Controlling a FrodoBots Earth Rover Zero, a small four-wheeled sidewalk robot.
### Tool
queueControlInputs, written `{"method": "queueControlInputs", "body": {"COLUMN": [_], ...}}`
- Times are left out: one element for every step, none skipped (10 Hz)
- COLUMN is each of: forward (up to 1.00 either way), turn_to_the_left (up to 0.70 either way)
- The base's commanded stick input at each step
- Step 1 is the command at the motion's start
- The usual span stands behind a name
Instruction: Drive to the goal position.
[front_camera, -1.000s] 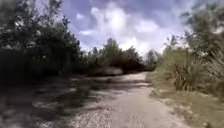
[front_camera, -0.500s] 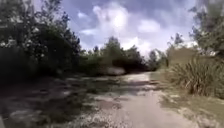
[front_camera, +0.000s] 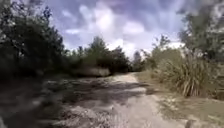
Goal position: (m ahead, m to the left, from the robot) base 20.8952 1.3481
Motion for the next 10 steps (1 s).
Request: {"method": "queueControlInputs", "body": {"forward": [1.00,1.00,1.00,1.00,1.00,1.00,1.00,1.00,1.00,1.00], "turn_to_the_left": [-0.32,-0.27,-0.22,0.00,0.00,0.00,0.00,0.14,0.40,0.26]}}
